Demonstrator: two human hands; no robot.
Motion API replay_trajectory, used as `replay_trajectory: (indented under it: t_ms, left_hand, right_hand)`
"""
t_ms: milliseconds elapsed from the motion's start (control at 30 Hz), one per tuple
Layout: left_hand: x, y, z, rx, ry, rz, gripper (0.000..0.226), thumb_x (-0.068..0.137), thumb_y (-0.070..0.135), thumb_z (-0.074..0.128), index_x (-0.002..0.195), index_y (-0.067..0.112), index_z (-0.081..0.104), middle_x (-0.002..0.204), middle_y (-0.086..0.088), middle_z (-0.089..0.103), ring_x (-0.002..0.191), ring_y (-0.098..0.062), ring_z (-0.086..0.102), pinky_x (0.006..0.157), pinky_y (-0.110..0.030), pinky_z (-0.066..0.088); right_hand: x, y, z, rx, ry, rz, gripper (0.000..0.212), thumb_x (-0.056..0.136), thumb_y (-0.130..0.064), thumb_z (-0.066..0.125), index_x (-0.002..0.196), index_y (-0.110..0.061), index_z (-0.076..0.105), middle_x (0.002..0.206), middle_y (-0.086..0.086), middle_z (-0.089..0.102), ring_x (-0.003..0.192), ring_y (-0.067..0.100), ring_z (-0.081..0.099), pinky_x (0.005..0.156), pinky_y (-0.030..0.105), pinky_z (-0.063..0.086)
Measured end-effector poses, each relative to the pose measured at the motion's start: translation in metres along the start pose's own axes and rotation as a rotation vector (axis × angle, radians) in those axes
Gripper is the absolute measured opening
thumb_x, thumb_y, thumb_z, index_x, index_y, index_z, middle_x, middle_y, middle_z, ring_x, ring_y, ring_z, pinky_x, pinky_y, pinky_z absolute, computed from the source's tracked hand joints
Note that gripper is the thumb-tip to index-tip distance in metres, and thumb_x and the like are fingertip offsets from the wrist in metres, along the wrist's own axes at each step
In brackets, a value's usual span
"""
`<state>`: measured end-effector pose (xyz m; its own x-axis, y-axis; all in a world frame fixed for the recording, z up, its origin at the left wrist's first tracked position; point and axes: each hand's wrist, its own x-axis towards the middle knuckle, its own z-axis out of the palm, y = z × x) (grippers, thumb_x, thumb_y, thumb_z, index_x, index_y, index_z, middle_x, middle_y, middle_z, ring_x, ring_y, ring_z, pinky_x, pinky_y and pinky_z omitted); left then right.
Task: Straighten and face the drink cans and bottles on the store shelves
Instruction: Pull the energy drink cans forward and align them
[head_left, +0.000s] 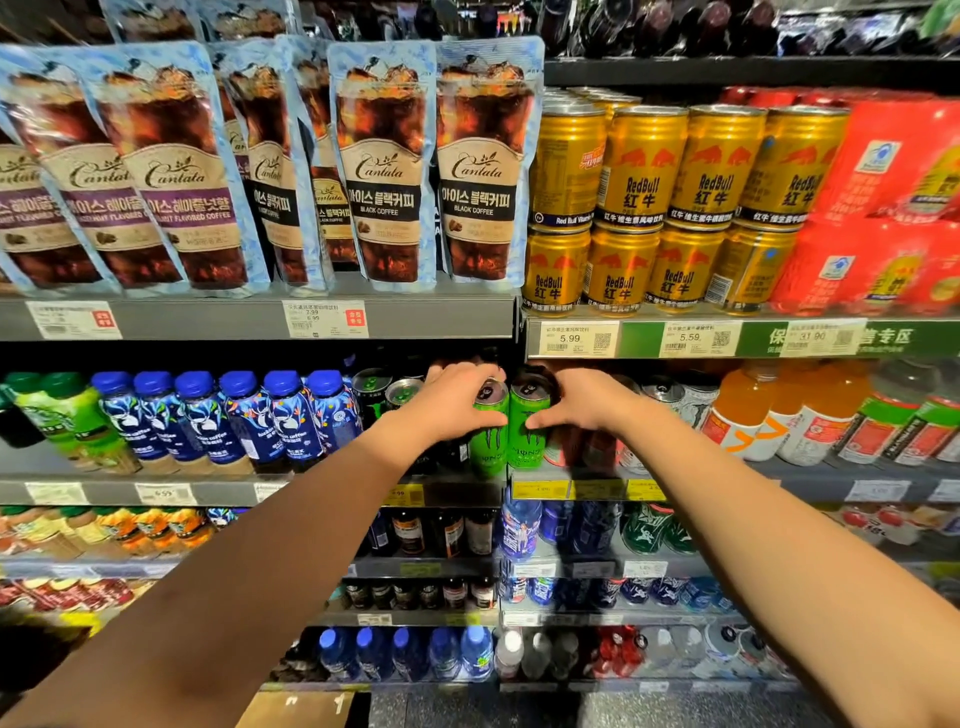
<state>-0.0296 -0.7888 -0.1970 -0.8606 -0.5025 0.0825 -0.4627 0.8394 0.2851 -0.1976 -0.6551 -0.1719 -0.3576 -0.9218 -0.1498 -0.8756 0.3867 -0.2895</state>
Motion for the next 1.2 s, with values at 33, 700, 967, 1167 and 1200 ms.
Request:
replay_trajectory:
  t_ms: [33,700,967,1167,1200]
  left_hand:
    - [-0.001,0.002,0.002,-0.006,0.018,0.007,0.062,0.080,0.051,0.071,0.134,0.032,0.049,0.129,-0.002,0.058,0.124,-0.024,0.050,0.090,-0.038,0.027]
    - [0.030,0.095,0.033,0.127,0.044,-0.021,0.056,0.083,0.054,0.065,0.123,0.016,0.056,0.117,-0.012,0.065,0.113,-0.035,0.059,0.097,-0.045,0.043]
    - [0.049,0.103,0.035,0.153,0.008,-0.159,0.061,0.081,0.071,0.059,0.108,0.017,0.065,0.106,-0.008,0.070,0.099,-0.029,0.066,0.075,-0.035,0.046]
    - [0.049,0.109,0.022,0.110,-0.115,-0.219,0.056,0.088,0.059,0.060,0.123,0.015,0.058,0.120,-0.011,0.066,0.105,-0.030,0.062,0.077,-0.034,0.046]
    - [0.048,0.109,0.020,0.095,-0.156,-0.247,0.051,0.089,0.056,0.062,0.118,0.014,0.059,0.115,-0.011,0.066,0.102,-0.029,0.062,0.076,-0.033,0.046]
  right_hand:
    - [-0.004,0.002,0.002,-0.005,0.031,-0.004,0.073,0.072,-0.058,0.077,0.129,-0.017,0.057,0.126,0.008,0.065,0.113,0.030,0.060,0.089,0.035,0.049]
    - [-0.038,0.081,-0.007,-0.276,0.199,0.139,0.070,0.079,-0.063,0.064,0.131,-0.016,0.054,0.123,0.013,0.064,0.116,0.035,0.055,0.097,0.043,0.038]
    - [-0.023,0.096,-0.021,-0.066,0.028,-0.002,0.064,0.088,-0.049,0.061,0.141,-0.016,0.047,0.111,0.013,0.066,0.100,0.031,0.062,0.074,0.033,0.043]
    - [-0.016,0.104,-0.028,-0.075,-0.053,-0.056,0.067,0.083,-0.063,0.058,0.121,-0.009,0.060,0.107,0.013,0.068,0.089,0.027,0.061,0.078,0.035,0.052]
    - [-0.015,0.104,-0.028,-0.080,-0.059,-0.061,0.064,0.081,-0.068,0.056,0.110,-0.011,0.062,0.105,0.011,0.068,0.085,0.026,0.061,0.076,0.035,0.052]
